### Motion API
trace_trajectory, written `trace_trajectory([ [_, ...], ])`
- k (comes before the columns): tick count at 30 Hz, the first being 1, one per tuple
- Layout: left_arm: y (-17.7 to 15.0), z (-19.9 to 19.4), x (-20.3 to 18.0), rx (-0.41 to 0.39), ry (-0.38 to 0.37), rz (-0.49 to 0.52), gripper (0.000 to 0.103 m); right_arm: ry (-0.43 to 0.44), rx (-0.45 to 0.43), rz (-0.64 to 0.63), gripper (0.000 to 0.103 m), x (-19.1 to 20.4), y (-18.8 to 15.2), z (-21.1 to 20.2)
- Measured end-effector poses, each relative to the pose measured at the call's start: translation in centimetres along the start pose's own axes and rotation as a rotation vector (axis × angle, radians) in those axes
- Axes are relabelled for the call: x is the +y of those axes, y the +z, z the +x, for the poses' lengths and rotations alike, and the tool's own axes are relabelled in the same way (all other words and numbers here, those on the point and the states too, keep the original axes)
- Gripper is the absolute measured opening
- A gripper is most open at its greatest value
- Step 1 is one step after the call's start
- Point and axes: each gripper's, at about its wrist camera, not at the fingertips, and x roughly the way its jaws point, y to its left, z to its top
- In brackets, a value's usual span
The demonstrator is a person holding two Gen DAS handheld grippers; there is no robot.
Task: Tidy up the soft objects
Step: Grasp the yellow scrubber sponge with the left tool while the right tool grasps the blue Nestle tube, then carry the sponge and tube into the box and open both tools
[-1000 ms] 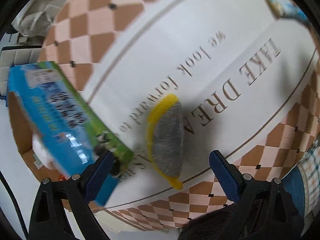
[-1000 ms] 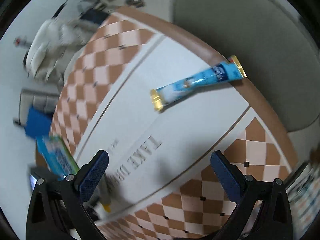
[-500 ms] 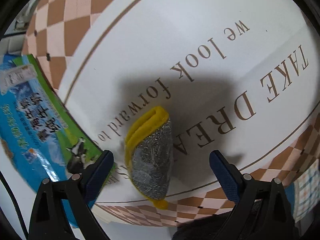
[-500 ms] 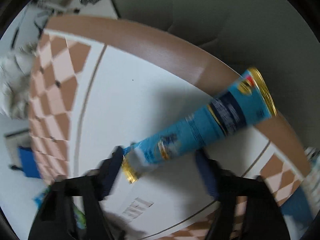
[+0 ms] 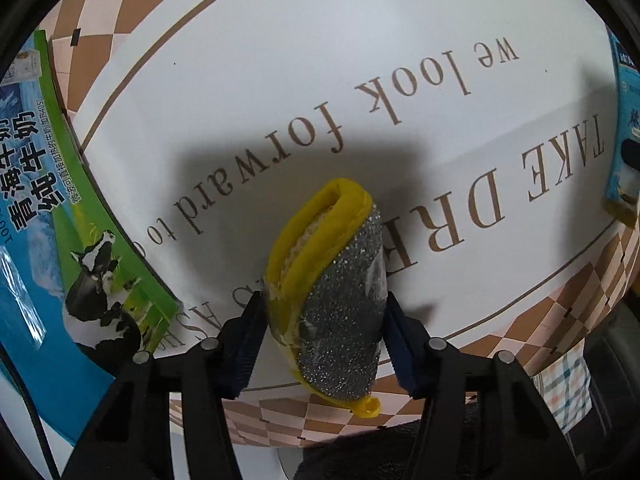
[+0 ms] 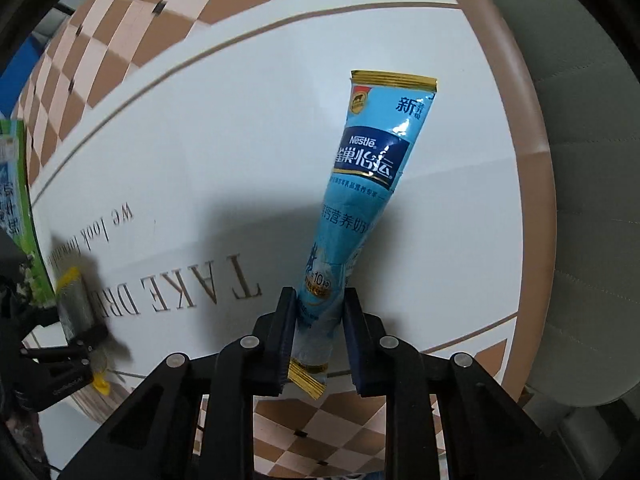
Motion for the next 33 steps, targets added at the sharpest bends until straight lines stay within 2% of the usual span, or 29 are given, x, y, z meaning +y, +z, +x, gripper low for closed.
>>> trace_trajectory([
  [1, -0.2, 0.1, -0.1, -0.005, -0.004, 0.006, 0.054, -0.011, 0.004, 0.01, 0.03, 0.1, 0.1, 0.1],
  [2, -0.4, 0.1, 0.1, -0.008, -0.007, 0.005, 0.054, -0.025, 0.013, 0.022, 0.038, 0.3, 0.4, 0.4],
  [5, -1.7, 0.3, 0.5, -0.028, -0.024, -0.03, 0.05, -0.039, -0.016, 0.051, 0.04, 0.5, 0.9, 0.6],
  [7, -2.9, 0.4, 0.8, -0.075, -0.008, -0.041, 0.048, -0.027, -0.039, 0.065, 0.034, 0.9, 1.1, 0.3],
  [8, -3.1, -0.4, 0.7, -0.094, -0.01, -0.044, 0.048, -0.025, -0.042, 0.056, 0.023, 1.4, 1.1, 0.0],
  [9, -3.7, -0.9, 0.8, -0.115, -0.019, -0.046, 0.047, -0.036, -0.042, 0.045, 0.021, 1.7, 1.1, -0.1],
  [13, -6.6, -3.7, 1.1, -0.221, -0.075, -0.064, 0.047, 0.005, -0.064, -0.002, 0.018, 3.9, -0.1, -2.2],
  [15, -8.5, -6.0, 1.8, -0.291, -0.117, -0.073, 0.047, 0.039, -0.105, -0.035, 0.018, 6.2, -1.4, -4.3],
  [19, -12.4, -10.3, 4.4, -0.427, -0.153, -0.101, 0.047, 0.131, -0.188, -0.106, 0.018, 10.8, -3.6, -10.2],
  [22, -15.0, -14.0, 8.4, -0.528, -0.171, -0.145, 0.047, 0.177, -0.258, -0.195, 0.018, 15.3, -5.9, -14.6],
  [25, -16.6, -16.9, 13.4, -0.595, -0.174, -0.203, 0.047, 0.223, -0.309, -0.295, 0.018, 20.1, -8.2, -17.9],
  [28, -17.1, -17.9, 18.3, -0.621, -0.162, -0.265, 0.047, 0.264, -0.325, -0.383, 0.018, 26.8, -9.2, -19.3],
  [33, -16.8, -16.9, 28.2, -0.597, -0.091, -0.404, 0.047, 0.22, -0.32, -0.467, 0.018, 35.4, -7.2, -19.0],
])
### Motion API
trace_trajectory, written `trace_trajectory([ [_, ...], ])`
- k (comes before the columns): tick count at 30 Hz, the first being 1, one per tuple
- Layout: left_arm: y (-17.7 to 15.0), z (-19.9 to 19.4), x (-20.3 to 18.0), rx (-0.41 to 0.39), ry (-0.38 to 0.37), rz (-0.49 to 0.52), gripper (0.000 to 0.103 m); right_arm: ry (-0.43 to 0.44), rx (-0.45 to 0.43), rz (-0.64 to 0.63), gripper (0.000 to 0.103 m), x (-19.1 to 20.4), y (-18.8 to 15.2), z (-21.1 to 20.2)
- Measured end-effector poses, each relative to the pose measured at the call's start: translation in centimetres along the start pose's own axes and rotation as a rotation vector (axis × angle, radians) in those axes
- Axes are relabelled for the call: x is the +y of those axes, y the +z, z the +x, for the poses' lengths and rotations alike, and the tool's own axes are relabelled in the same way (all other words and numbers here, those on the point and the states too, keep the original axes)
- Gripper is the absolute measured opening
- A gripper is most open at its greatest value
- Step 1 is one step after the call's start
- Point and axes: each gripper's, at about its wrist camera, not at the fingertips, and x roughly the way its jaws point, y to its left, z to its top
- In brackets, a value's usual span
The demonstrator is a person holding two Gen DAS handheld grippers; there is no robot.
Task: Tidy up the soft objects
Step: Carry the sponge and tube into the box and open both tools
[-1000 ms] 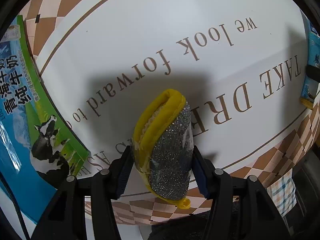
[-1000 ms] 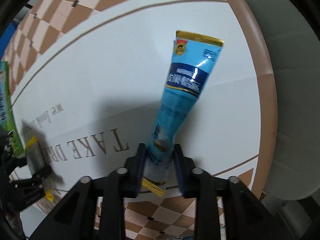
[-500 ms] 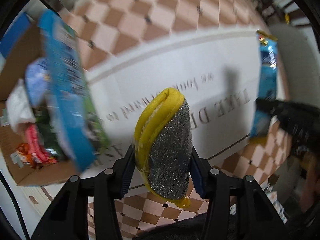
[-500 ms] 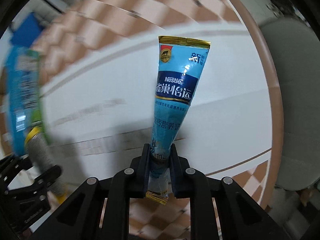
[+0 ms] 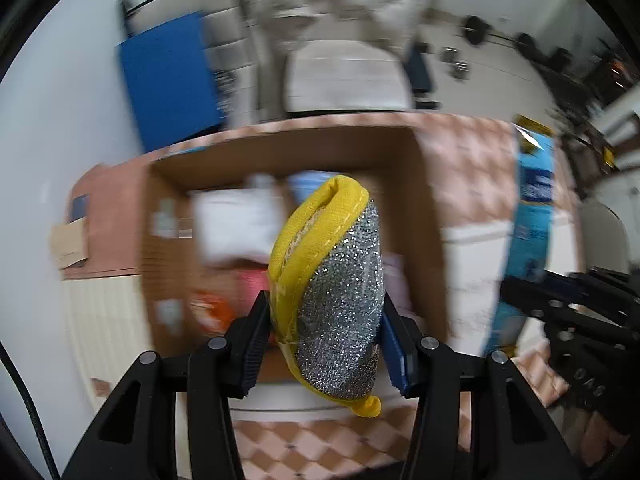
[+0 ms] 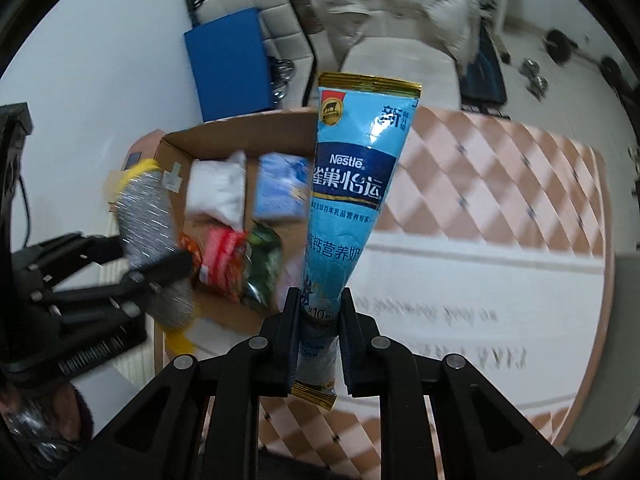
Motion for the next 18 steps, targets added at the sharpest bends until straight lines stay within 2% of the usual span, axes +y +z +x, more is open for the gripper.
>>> trace_trajectory([
  [3, 1.9, 2.4, 5.1, 0.048, 0.053, -0.053, 0.047, -0.033, 0.042, -0.022, 0.018, 2.3, 2.8, 3.0],
  [6, 3.5, 5.3, 8.9, 0.12, 0.056, -0.094, 0.047, -0.06, 0.092, -0.027, 0.018, 3.1, 4.7, 6.1],
  [8, 4.3, 7.3, 10.1, 0.157, 0.067, -0.103, 0.047, -0.084, 0.126, -0.03, 0.018, 3.6, 6.0, 8.4],
  [12, 5.6, 10.9, 11.8, 0.228, 0.115, -0.096, 0.048, -0.132, 0.173, -0.037, 0.018, 3.1, 6.5, 11.5],
  [18, 6.7, 14.4, 12.5, 0.279, 0.205, -0.051, 0.048, -0.19, 0.215, -0.039, 0.018, 2.7, 7.8, 14.8],
])
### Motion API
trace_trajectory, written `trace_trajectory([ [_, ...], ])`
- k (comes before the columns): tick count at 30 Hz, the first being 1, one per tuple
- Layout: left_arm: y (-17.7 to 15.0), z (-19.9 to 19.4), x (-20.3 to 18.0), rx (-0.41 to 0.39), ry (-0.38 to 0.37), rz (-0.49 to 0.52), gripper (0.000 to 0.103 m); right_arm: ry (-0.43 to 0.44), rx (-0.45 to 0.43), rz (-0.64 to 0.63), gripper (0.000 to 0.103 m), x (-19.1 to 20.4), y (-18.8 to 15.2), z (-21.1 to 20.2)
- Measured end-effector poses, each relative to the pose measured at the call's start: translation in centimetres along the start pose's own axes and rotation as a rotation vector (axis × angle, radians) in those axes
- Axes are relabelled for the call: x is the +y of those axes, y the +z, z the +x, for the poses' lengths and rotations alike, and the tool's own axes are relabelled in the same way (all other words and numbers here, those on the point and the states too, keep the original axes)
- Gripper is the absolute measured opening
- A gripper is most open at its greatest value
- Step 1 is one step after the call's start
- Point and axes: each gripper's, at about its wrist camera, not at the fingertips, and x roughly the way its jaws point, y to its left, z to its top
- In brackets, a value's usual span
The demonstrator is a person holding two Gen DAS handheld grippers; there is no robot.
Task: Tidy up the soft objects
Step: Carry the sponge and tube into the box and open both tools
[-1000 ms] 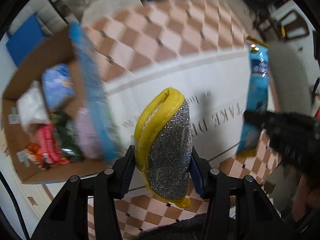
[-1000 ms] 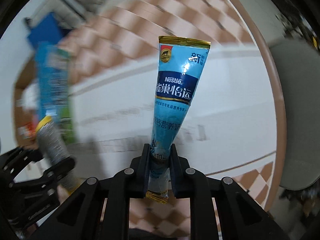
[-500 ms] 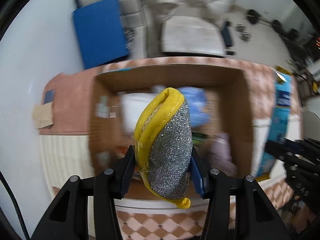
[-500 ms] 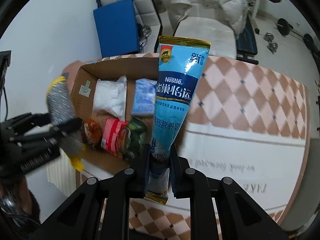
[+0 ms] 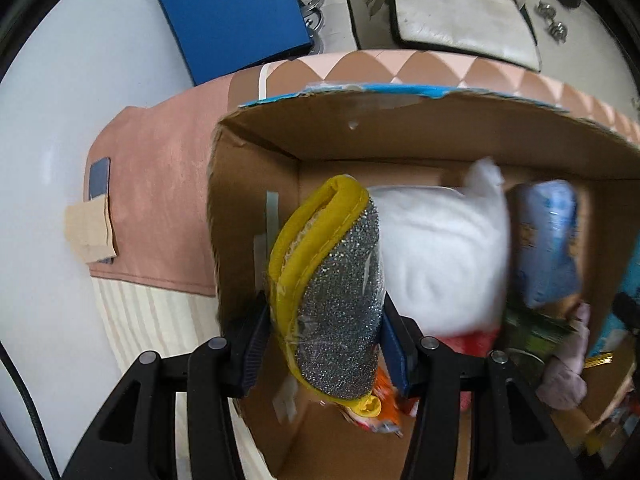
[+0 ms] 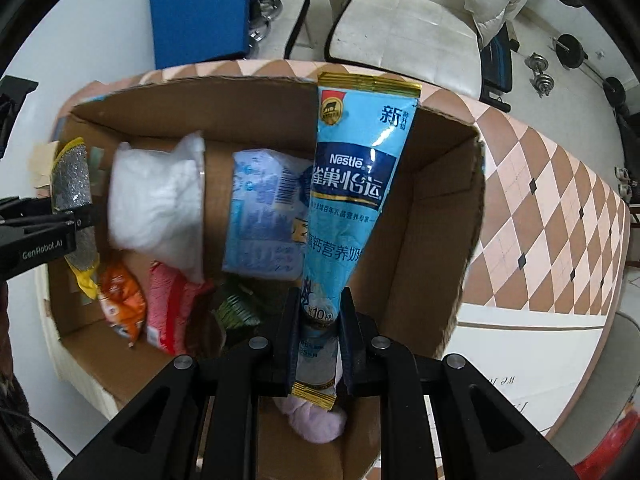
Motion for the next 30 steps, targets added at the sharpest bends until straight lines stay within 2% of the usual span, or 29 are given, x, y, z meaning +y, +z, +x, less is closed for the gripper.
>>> trace_trajectory([
  [7, 1.5, 0.9, -0.7, 0.008, 0.034, 0.024, 0.049, -0.067, 0.043, -0.027, 0.018, 0.1, 1.0, 2.2],
  [10, 1.6, 0.5, 0.0, 0.021, -0.01, -0.003, 0.051, -0.091, 0.06, -0.034, 0.023, 0.3, 1.2, 2.5],
  [11, 1.6, 0.4, 0.3, 0.016, -0.033, -0.014, 0.052, -0.088, 0.053, -0.03, 0.032, 0.2, 1.1, 2.3],
  [12, 1.6, 0.2, 0.7, 0.015, -0.06, -0.026, 0.054, -0.082, 0.045, -0.025, 0.046, 0.2, 1.1, 2.1],
  [14, 1.4, -0.2, 0.9, 0.011, -0.093, -0.043, 0.06, -0.061, 0.031, -0.015, 0.06, 0.0, 0.9, 1.5],
  [17, 1.0, -0.7, 0.9, 0.0, -0.125, -0.056, 0.072, -0.049, 0.017, -0.004, 0.06, -0.1, 0.5, 0.7],
  [18, 0.8, -0.9, 0.9, -0.003, -0.134, -0.058, 0.086, -0.044, 0.016, -0.001, 0.06, 0.0, 0.3, 0.5],
  [19, 0.6, -1.1, 0.8, -0.011, -0.14, -0.059, 0.09, -0.039, 0.011, 0.001, 0.061, 0.0, 0.1, 0.2],
  [21, 0.0, -1.5, 0.6, -0.025, -0.137, -0.062, 0.096, -0.031, -0.001, 0.004, 0.074, 0.0, -0.2, -0.3],
  [23, -0.8, -2.0, 0.5, -0.045, -0.142, -0.068, 0.097, -0.016, -0.014, 0.008, 0.081, 0.1, -0.8, -0.8],
  [28, -4.1, -3.3, 0.2, -0.102, -0.168, -0.095, 0.097, -0.009, -0.043, 0.02, 0.082, 0.5, -3.4, -1.9],
  [30, -5.7, -3.7, 0.0, -0.131, -0.171, -0.109, 0.097, -0.015, -0.057, 0.029, 0.094, 1.0, -4.7, -2.3],
])
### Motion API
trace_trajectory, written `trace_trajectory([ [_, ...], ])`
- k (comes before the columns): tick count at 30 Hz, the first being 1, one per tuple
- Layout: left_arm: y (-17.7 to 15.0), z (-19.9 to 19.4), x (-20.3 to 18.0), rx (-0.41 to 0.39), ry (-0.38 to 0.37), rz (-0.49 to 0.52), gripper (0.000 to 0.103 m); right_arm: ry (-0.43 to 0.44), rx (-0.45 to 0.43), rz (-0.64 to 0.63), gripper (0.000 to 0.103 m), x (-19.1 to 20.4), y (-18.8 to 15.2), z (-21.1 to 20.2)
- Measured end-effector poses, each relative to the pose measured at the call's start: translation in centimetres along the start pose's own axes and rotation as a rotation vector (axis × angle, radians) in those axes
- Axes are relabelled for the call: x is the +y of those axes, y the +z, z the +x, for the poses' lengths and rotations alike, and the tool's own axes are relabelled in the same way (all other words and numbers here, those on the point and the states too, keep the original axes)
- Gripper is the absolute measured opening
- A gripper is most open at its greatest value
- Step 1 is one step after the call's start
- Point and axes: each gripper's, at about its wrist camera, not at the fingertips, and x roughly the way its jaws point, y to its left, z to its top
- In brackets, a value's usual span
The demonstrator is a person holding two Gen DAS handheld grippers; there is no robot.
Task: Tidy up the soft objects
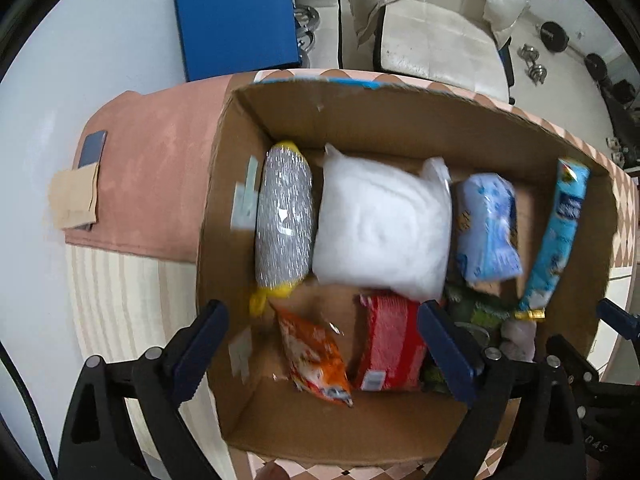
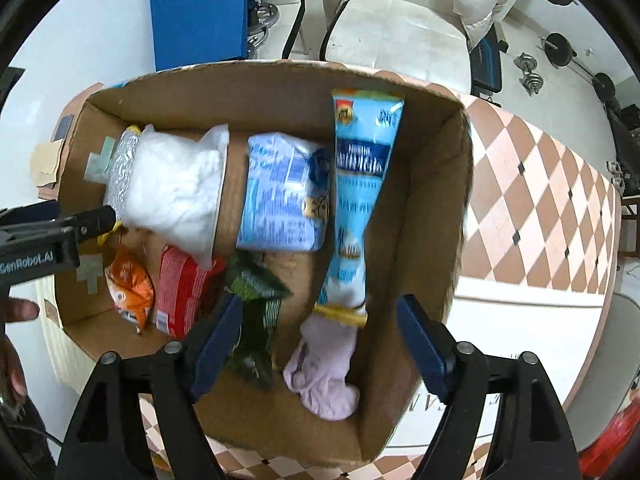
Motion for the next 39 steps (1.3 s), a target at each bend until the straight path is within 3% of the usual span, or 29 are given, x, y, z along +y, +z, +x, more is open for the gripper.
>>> trace_trajectory([
  [5, -3.4, -1.1, -0.3, -0.067, 0.006, -0.024, 0.097, 0.011, -0.034, 0.049, 0.103, 0.0, -2.8, -0.8],
  [11, -6.4, -1.9, -0.8, -0.116, 0.004, -0.038, 0.102, -0.068, -0.078, 0.093, 0.103, -0.2, -4.9, -1.3],
  [17, -8.2, -3.9, -1.0, -0.151, -0.01, -0.041, 0.102, -0.067, -0.123, 0.122, 0.103, -0.8, -6.3, -3.4],
  [39, -20.3, -21.8, -1.7, -0.453, -0.046, -0.032, 0.102, 0.0, -0.442, 0.093, 0.103, 0.1, -19.3, -23.7],
])
